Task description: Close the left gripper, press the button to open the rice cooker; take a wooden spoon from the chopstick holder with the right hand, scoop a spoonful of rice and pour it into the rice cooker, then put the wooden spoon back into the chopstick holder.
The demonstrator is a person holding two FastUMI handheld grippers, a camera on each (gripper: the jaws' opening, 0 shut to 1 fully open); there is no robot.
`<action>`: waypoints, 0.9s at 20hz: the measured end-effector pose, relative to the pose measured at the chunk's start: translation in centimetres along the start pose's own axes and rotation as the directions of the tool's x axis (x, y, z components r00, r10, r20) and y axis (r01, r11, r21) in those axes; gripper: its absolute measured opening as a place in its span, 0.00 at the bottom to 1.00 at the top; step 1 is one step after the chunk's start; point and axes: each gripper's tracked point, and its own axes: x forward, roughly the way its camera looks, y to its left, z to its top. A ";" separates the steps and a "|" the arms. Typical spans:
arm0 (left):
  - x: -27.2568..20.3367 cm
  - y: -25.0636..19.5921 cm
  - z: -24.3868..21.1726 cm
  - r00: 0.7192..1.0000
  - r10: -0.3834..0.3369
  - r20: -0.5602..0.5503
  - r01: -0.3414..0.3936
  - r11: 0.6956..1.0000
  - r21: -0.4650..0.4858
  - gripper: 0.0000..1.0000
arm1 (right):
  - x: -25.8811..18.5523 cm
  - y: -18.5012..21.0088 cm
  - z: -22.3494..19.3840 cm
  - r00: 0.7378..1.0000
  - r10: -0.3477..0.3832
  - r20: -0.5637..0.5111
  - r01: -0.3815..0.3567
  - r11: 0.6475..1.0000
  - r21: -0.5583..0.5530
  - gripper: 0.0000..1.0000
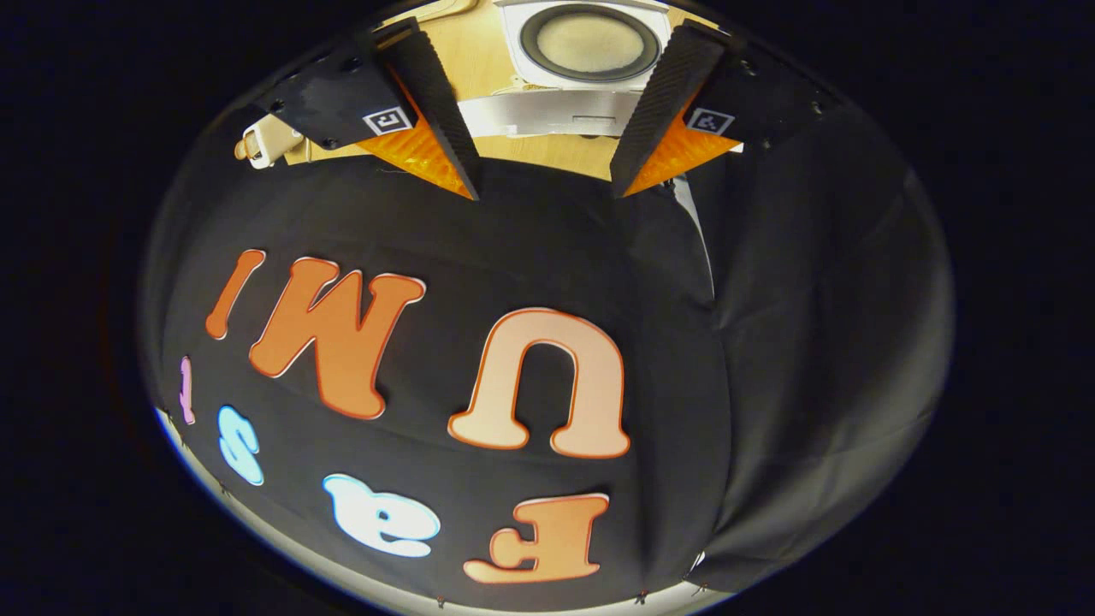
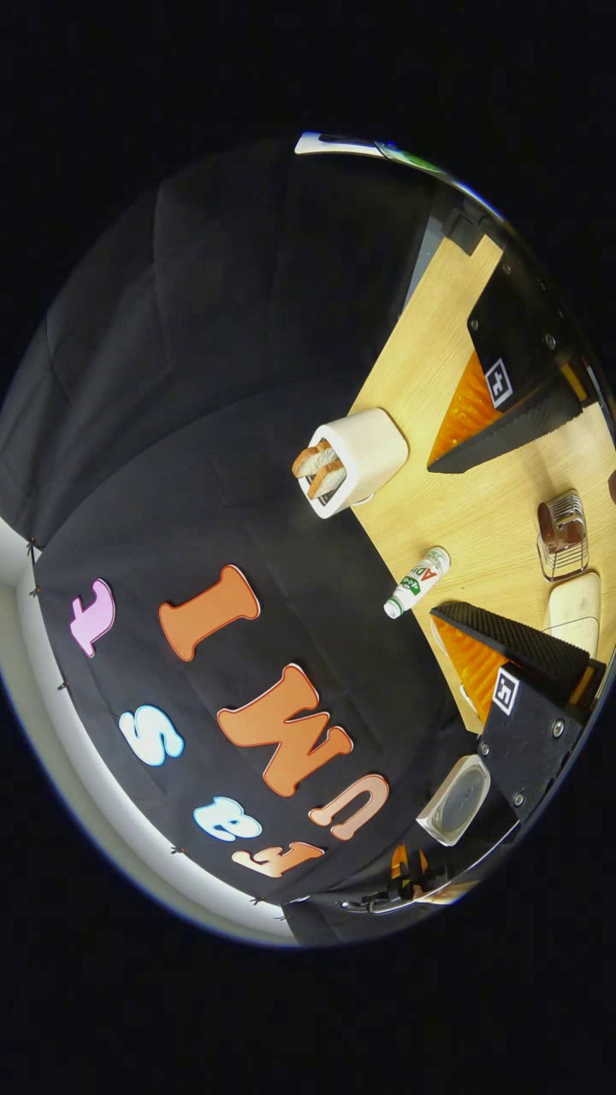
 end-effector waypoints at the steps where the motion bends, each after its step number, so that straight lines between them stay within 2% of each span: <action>1: 0.9 0.3 -0.6 1.000 0.011 -0.029 -0.011 1.000 0.015 1.00 | -0.1 -0.2 -0.1 1.000 -0.005 -0.002 0.005 1.000 -0.001 0.94; 4: 1.8 0.8 -2.3 0.994 0.040 -0.101 -0.038 0.999 0.025 1.00 | -0.2 -0.5 -0.3 1.000 -0.016 -0.005 0.016 1.000 0.004 0.94; 7: 1.8 0.3 -3.4 0.991 0.025 -0.129 -0.023 1.000 0.020 1.00 | 0.1 -0.6 -0.2 1.000 -0.018 -0.005 0.018 1.000 0.016 0.94; 13: -0.9 0.4 -3.9 0.995 0.039 -0.094 -0.033 0.997 0.072 1.00 | 0.9 0.7 0.3 1.000 0.001 0.009 -0.001 1.000 -0.021 0.94; 14: -1.4 0.2 -5.0 0.992 0.028 -0.123 -0.020 0.998 0.064 1.00 | 0.9 0.9 0.8 1.000 0.005 0.015 -0.005 1.000 -0.031 0.95; 18: -1.6 1.0 -4.0 0.996 0.049 -0.071 -0.043 0.997 0.071 0.99 | 0.5 2.6 2.5 0.998 0.052 0.035 -0.050 0.997 -0.056 0.94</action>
